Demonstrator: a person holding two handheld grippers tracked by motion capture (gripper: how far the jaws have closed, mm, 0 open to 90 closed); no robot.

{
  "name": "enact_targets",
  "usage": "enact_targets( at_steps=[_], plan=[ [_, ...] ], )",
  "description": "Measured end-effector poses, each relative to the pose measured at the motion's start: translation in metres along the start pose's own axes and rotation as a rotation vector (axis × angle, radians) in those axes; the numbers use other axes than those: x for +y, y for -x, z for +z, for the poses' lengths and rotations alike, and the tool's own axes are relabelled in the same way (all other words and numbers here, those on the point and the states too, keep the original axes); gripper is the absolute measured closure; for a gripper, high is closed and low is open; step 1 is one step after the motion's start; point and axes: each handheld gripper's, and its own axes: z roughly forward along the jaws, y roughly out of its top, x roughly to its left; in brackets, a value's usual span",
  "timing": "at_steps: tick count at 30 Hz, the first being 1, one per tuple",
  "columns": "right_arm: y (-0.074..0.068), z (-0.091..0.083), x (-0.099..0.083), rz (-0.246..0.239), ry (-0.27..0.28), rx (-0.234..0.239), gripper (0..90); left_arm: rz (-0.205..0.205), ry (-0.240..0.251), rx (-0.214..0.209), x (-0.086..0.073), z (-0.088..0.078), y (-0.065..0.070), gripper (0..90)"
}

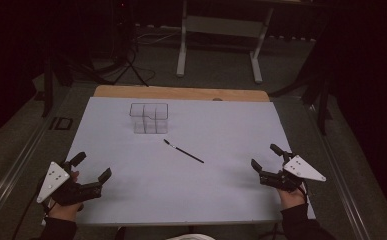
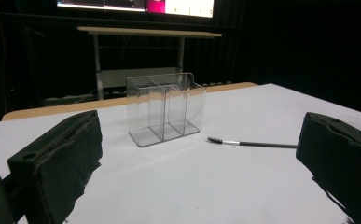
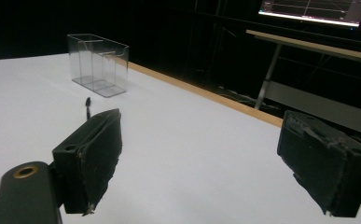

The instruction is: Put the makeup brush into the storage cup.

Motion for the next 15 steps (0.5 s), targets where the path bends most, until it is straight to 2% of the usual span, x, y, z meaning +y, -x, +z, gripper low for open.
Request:
enact_targets(
  at_steps=[4, 6, 11, 15],
  plan=[
    [-0.0005, 0.0007, -0.0002, -0.004, -0.005, 0.006, 13.6, 0.003, 0.006, 0.002, 0.0009, -0.0006, 0.0008, 1.0],
    [-0.0010, 0.0018, -0.0009, -0.021, 0.021, 0.031, 13.6, 0.002, 0.006, 0.001, 0.0009, -0.0009, 0.0009, 1.0],
    [-0.0023, 0.0055, -0.0016, -0.036, -0.014, 0.035, 13.5, 0.009, 0.009, 0.004, 0.0011, -0.0021, 0.0020, 1.0],
    [-0.0012, 0.0074, -0.0008, -0.006, -0.039, 0.017, 13.2, 0.011, 0.014, 0.010, 0.0017, -0.0041, 0.0024, 1.0]
  ],
)
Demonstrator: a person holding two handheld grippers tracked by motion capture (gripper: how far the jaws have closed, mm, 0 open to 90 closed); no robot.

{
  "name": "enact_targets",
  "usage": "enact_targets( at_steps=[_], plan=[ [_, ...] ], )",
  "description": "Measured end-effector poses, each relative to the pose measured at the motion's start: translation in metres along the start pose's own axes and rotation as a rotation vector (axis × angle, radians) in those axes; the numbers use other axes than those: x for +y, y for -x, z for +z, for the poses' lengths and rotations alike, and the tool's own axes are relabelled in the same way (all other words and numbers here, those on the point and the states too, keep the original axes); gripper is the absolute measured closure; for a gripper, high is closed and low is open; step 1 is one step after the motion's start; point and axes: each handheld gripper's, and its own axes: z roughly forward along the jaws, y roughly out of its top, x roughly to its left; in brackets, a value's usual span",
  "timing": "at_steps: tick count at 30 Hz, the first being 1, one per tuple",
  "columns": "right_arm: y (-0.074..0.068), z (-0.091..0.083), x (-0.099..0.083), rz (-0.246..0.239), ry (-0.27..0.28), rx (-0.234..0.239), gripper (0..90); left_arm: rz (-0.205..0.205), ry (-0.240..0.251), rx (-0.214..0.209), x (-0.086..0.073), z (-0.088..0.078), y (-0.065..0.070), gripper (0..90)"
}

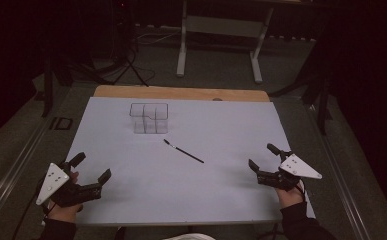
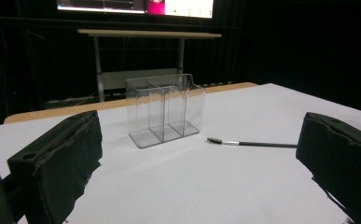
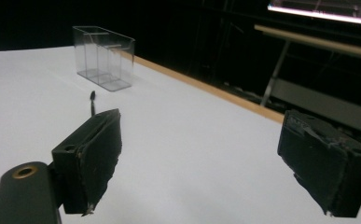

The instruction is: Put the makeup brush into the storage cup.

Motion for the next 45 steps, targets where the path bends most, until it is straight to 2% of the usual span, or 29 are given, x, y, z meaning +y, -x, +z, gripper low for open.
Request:
enact_targets(
  at_steps=[1, 4, 7, 10, 12, 15, 16, 18, 22, 24, 27, 31, 34, 37, 38, 39, 40, 41, 42, 43, 45],
  plan=[
    [0.000, 0.000, 0.000, 0.007, -0.023, -0.016, 13.4, 0.000, -0.002, 0.001, 0.000, 0.000, 0.000, 1.0],
    [0.002, 0.000, -0.001, 0.024, -0.033, -0.055, 13.4, 0.001, -0.001, 0.003, 0.000, 0.000, 0.000, 1.0],
    [0.006, 0.003, -0.004, 0.053, -0.097, -0.082, 13.4, 0.009, -0.002, 0.004, 0.001, 0.000, 0.001, 1.0],
    [0.009, 0.004, -0.007, 0.105, -0.207, -0.144, 13.0, 0.012, -0.002, 0.005, 0.001, -0.001, 0.002, 1.0],
    [0.012, 0.006, -0.007, 0.155, -0.302, -0.182, 12.5, 0.011, 0.001, 0.005, 0.001, -0.001, 0.001, 1.0],
    [0.021, 0.008, -0.011, 0.257, -0.412, -0.212, 10.6, 0.010, -0.001, 0.006, 0.001, -0.001, 0.001, 1.0],
    [0.024, 0.008, -0.013, 0.286, -0.438, -0.205, 10.5, 0.011, -0.001, 0.007, 0.001, -0.001, 0.001, 1.0],
    [0.029, 0.009, -0.014, 0.306, -0.495, -0.213, 10.2, 0.012, 0.000, 0.006, 0.002, -0.001, 0.001, 1.0],
    [0.034, 0.009, -0.009, 0.302, -0.598, -0.180, 10.0, 0.009, -0.001, 0.009, 0.002, -0.001, 0.000, 1.0],
    [0.034, 0.010, -0.008, 0.306, -0.651, -0.139, 10.0, 0.007, 0.003, 0.012, 0.002, -0.001, 0.000, 1.0],
    [0.035, 0.012, -0.006, 0.309, -0.758, -0.083, 10.0, 0.003, 0.002, 0.015, 0.002, -0.001, 0.000, 1.0],
    [0.040, 0.010, -0.002, 0.344, -0.829, -0.028, 10.1, 0.004, 0.001, 0.016, 0.002, -0.001, 0.000, 1.0],
    [0.045, 0.006, 0.001, 0.367, -0.871, 0.034, 10.1, 0.006, -0.003, 0.015, 0.002, -0.001, 0.000, 1.0],
    [0.046, 0.005, 0.005, 0.356, -0.938, 0.101, 10.1, 0.005, -0.003, 0.014, 0.002, -0.001, 0.000, 1.0],
    [0.046, 0.005, 0.005, 0.345, -0.966, 0.117, 10.1, 0.006, -0.004, 0.014, 0.002, 0.000, 0.000, 1.0],
    [0.046, 0.005, 0.005, 0.345, -0.966, 0.117, 10.1, 0.006, -0.004, 0.014, 0.002, 0.000, 0.000, 0.9],
    [0.045, 0.007, 0.005, 0.329, -1.026, 0.159, 10.1, 0.006, -0.005, 0.012, 0.002, 0.000, 0.000, 1.0],
    [0.044, 0.008, 0.005, 0.324, -1.053, 0.179, 10.1, 0.006, -0.005, 0.012, 0.002, 0.000, 0.000, 1.0],
    [0.044, 0.008, 0.005, 0.324, -1.053, 0.179, 10.1, 0.005, -0.005, 0.012, 0.002, 0.000, 0.000, 1.0],
    [0.043, 0.009, 0.006, 0.312, -1.079, 0.203, 10.2, 0.005, -0.005, 0.012, 0.002, 0.000, 0.000, 1.0],
    [0.040, 0.011, 0.008, 0.293, -1.103, 0.220, 10.2, 0.005, -0.006, 0.011, 0.002, 0.000, 0.000, 1.0]
  ],
)
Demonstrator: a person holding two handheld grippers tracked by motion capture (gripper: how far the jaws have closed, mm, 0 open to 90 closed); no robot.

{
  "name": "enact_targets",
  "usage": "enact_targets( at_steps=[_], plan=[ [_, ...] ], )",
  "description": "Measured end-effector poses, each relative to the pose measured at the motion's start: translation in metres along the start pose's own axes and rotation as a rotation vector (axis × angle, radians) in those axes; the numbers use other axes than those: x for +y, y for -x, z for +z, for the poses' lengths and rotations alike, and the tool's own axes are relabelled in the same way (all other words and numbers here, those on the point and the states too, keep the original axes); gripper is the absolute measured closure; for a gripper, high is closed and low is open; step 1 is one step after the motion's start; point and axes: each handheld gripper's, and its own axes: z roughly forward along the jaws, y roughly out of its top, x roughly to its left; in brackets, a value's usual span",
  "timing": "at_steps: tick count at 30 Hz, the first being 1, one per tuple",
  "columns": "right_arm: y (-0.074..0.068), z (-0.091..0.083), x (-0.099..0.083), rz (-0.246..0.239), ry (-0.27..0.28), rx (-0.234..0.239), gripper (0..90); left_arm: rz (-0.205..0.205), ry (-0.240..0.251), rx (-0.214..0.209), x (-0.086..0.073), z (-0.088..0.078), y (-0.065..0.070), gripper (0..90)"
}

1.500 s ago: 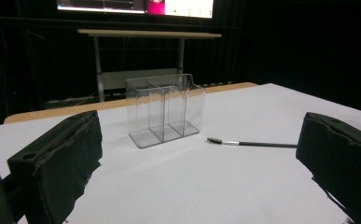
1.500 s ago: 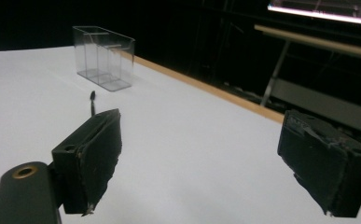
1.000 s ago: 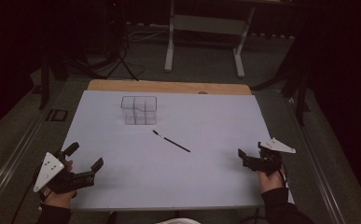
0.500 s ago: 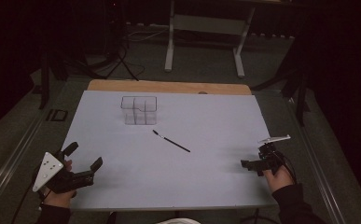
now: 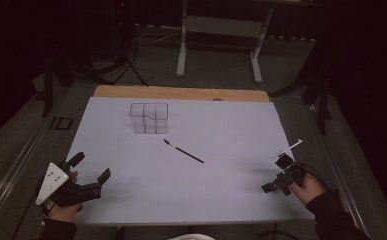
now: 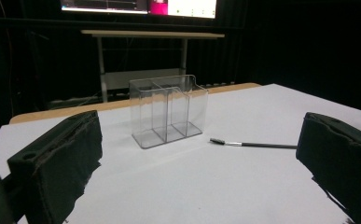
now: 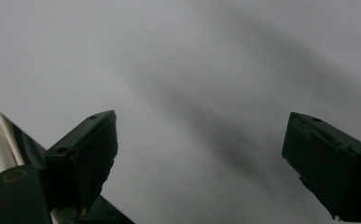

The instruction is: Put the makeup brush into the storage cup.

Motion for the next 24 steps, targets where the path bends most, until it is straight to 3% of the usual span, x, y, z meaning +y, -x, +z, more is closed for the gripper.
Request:
enact_targets(
  at_steps=[11, 20, 24],
  plan=[
    [-0.016, 0.005, 0.014, -0.093, -0.146, 0.099, 10.2, 0.007, -0.004, -0.015, 0.000, 0.001, 0.002, 1.0],
    [-0.025, 0.008, 0.026, -0.150, -0.169, 0.112, 10.1, 0.005, -0.007, -0.020, 0.000, 0.001, 0.002, 1.0],
    [-0.032, 0.012, 0.031, -0.189, -0.215, 0.104, 10.0, 0.005, -0.006, -0.022, 0.000, 0.001, 0.002, 1.0]
  ],
)
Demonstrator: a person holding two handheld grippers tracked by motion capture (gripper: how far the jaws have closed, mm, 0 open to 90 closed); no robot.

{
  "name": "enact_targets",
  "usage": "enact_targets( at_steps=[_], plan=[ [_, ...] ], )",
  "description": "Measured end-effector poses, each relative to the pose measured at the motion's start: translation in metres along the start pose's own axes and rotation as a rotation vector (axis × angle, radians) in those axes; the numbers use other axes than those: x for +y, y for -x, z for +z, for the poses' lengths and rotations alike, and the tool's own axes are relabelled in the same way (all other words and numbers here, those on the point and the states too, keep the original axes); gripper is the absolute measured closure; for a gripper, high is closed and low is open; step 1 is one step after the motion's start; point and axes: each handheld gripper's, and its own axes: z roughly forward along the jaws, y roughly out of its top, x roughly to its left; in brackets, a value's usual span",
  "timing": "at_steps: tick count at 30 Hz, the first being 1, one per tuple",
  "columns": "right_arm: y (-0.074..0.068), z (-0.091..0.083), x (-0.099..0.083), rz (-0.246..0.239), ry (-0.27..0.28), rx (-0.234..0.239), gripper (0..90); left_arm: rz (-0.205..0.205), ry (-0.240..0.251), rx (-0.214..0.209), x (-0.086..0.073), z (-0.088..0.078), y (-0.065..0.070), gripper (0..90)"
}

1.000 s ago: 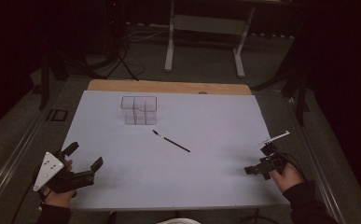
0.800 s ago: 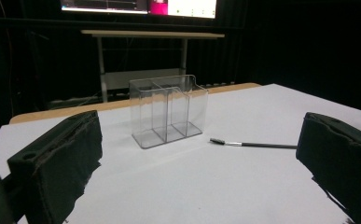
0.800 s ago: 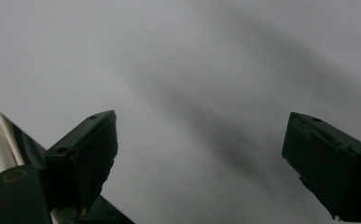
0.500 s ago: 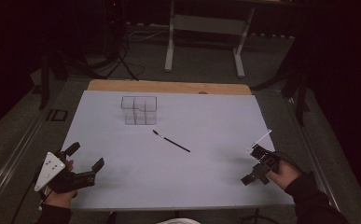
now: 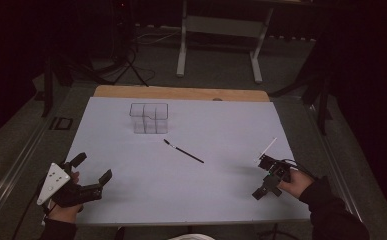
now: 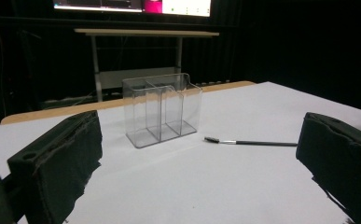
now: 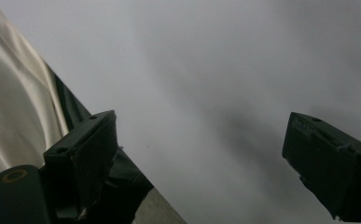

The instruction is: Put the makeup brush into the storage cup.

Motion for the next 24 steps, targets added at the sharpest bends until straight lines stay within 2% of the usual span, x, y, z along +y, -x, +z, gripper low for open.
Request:
enact_targets(
  at_steps=[5, 9, 12, 18, 19, 24],
  plan=[
    [-0.005, 0.004, 0.008, -0.029, -0.021, -0.012, 10.1, 0.004, -0.003, -0.003, 0.000, 0.000, 0.001, 1.0],
    [-0.012, 0.006, 0.018, -0.074, -0.026, -0.004, 10.1, 0.008, -0.004, -0.006, 0.000, 0.000, 0.001, 1.0],
    [-0.016, 0.007, 0.025, -0.101, -0.041, -0.020, 10.1, 0.009, -0.004, -0.007, 0.000, 0.000, 0.001, 0.9],
    [-0.018, 0.007, 0.037, -0.116, -0.049, -0.042, 10.1, 0.008, -0.005, -0.015, 0.000, 0.001, 0.002, 1.0],
    [-0.018, 0.006, 0.046, -0.130, -0.047, -0.038, 10.1, 0.010, -0.006, -0.016, 0.000, 0.001, 0.002, 1.0],
    [-0.021, 0.007, 0.060, -0.147, -0.060, -0.050, 10.2, 0.006, -0.005, -0.020, 0.000, 0.001, 0.002, 0.9]
  ],
)
